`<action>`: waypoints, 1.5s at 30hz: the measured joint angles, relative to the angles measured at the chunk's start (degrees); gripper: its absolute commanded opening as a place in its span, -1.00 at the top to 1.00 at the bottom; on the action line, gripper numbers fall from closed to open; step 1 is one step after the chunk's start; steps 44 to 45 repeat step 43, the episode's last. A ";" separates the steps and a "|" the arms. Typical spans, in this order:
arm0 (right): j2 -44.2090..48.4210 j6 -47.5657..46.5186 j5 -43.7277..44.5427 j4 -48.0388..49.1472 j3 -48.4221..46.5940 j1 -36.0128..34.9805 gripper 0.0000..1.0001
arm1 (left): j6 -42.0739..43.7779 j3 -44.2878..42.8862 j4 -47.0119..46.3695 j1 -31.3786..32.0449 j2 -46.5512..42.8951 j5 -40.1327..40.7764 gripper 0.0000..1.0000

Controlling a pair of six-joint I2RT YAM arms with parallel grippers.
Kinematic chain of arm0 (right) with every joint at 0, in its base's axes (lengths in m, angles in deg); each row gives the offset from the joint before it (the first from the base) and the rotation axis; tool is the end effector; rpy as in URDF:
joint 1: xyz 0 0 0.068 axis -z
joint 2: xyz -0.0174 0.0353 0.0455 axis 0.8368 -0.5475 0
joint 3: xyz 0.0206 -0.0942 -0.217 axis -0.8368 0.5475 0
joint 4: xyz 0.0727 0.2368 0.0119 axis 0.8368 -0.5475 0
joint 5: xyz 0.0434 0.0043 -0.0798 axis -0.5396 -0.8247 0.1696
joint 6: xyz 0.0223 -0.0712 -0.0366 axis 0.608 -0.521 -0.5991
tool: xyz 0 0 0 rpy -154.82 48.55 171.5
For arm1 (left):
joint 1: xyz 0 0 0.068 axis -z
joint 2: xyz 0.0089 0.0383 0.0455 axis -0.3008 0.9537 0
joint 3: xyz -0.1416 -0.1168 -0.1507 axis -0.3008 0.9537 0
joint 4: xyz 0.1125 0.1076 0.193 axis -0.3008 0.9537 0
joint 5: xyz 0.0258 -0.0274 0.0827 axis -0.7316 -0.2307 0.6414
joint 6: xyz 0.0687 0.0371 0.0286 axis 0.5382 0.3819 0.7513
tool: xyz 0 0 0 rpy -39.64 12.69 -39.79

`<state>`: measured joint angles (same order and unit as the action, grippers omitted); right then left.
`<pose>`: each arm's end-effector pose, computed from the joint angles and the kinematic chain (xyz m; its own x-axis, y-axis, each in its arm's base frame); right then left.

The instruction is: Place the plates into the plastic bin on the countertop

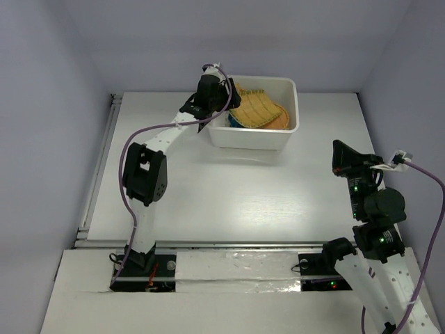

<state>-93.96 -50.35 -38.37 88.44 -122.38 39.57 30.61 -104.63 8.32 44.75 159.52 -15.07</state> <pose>0.1484 0.0273 0.3620 0.2070 0.5914 -0.7794 -0.1999 0.8054 0.5580 0.4492 -0.2362 0.2778 -0.4063 -0.2891 -0.8668 0.3659 0.8178 -0.4442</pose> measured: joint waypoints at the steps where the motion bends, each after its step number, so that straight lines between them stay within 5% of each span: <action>1: 0.00 0.00 -0.02 0.00 0.00 0.00 0.73 | 0.26 0.22 0.04 0.02 -0.24 0.59 -0.46; 9: -0.26 0.00 -0.09 0.00 0.00 0.00 0.71 | 1.01 11.02 -1.62 0.02 -13.81 5.35 -0.70; 13: -0.26 0.00 -0.07 0.00 0.00 0.00 0.71 | 0.52 18.80 -5.35 0.15 -28.72 6.93 -0.74; 14: -0.26 0.00 -0.07 -0.02 0.00 0.00 0.71 | 0.22 21.44 -6.60 0.31 -32.85 7.21 -0.98; 18: -0.26 0.00 -0.11 0.00 0.00 0.00 0.69 | -1.86 35.08 -10.51 1.33 -50.71 8.11 -0.98; 24: -0.24 -0.35 -0.28 -0.39 -0.15 0.00 0.24 | -2.60 46.47 -6.12 1.90 -67.91 9.86 -0.98; 29: 0.48 -0.70 0.15 -3.15 -1.64 0.00 -0.59 | -2.03 50.69 2.40 1.90 -78.18 11.80 -0.98; 36: 2.91 -1.29 1.11 -8.15 -8.74 0.00 -0.67 | -1.49 54.27 10.95 1.90 -90.47 13.07 -0.98; 45: 3.61 -1.20 1.05 -10.73 -11.50 0.00 -0.66 | -0.20 56.24 11.34 1.90 -92.74 12.22 -0.98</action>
